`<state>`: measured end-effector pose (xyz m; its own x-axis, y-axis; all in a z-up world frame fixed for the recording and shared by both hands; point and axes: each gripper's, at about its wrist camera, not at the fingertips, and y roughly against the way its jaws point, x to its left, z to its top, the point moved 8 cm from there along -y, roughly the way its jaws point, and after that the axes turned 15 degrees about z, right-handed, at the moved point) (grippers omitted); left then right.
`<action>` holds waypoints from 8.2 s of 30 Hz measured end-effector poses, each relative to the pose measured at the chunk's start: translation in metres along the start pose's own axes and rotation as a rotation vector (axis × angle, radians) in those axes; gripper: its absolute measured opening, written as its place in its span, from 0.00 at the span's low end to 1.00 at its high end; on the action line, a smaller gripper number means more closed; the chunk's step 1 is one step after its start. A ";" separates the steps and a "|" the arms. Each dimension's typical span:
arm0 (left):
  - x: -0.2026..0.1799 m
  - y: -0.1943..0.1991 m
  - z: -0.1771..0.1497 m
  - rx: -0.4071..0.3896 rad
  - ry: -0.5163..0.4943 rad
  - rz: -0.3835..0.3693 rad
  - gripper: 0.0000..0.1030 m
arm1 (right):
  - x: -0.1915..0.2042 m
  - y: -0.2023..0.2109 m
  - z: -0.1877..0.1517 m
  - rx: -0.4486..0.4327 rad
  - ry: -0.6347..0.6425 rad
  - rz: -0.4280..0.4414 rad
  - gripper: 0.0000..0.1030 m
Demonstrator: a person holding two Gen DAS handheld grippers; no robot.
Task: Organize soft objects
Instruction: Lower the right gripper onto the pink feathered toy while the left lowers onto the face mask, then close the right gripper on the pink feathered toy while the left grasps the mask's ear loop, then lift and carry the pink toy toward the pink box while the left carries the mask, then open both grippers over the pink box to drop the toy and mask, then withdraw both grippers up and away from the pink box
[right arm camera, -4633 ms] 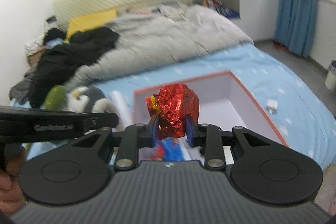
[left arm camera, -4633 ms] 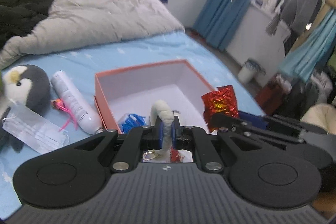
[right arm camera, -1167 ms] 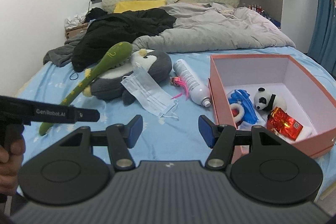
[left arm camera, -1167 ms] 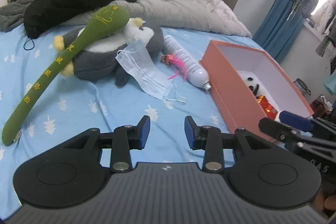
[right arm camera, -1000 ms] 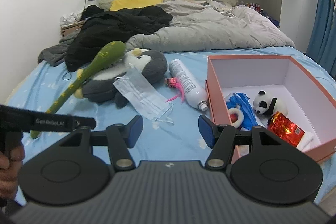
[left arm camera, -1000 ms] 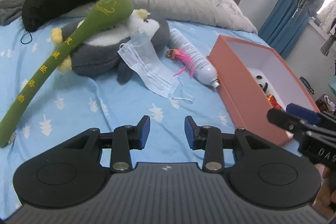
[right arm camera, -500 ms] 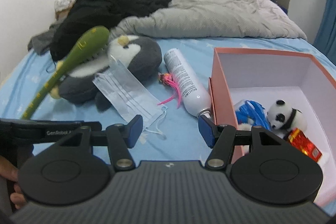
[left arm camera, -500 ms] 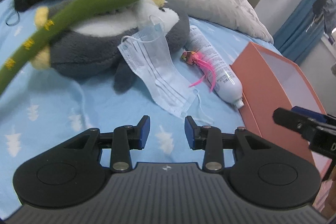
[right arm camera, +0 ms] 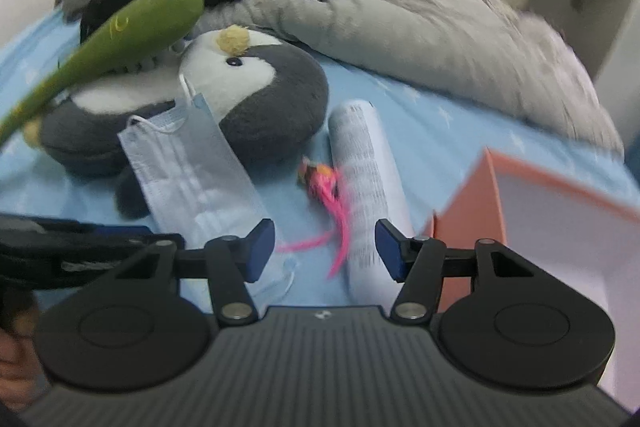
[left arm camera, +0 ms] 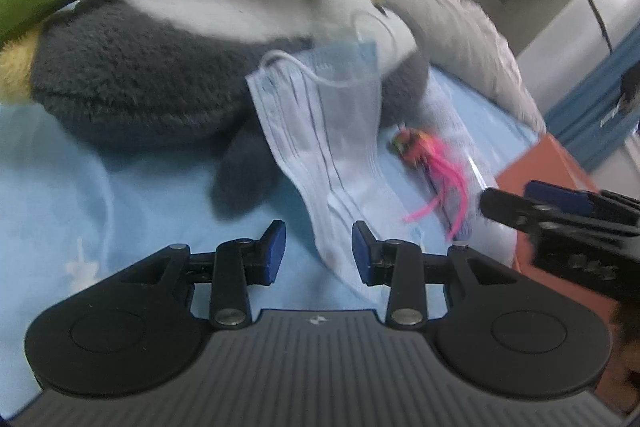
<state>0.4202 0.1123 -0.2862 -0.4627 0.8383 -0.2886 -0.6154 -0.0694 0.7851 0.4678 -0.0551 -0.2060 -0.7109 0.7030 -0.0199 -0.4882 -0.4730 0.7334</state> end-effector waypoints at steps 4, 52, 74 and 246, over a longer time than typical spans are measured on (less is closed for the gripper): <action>-0.002 -0.010 0.008 0.013 0.036 -0.059 0.41 | -0.002 -0.030 0.016 0.041 0.147 -0.021 0.56; -0.030 0.108 0.026 -0.079 -0.056 -0.031 0.03 | 0.032 0.038 0.006 0.054 0.068 0.015 0.24; -0.026 0.227 -0.047 -0.087 -0.211 0.006 0.03 | 0.072 0.164 -0.047 -0.126 -0.296 0.122 0.24; -0.174 0.435 -0.132 -0.213 -0.561 -0.275 0.38 | 0.050 0.413 -0.157 -0.412 -0.541 -0.139 0.38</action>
<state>0.1484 -0.1347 0.0332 0.0965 0.9914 -0.0888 -0.8030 0.1303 0.5816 0.1509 -0.2984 -0.0103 -0.3276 0.8871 0.3251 -0.7854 -0.4470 0.4283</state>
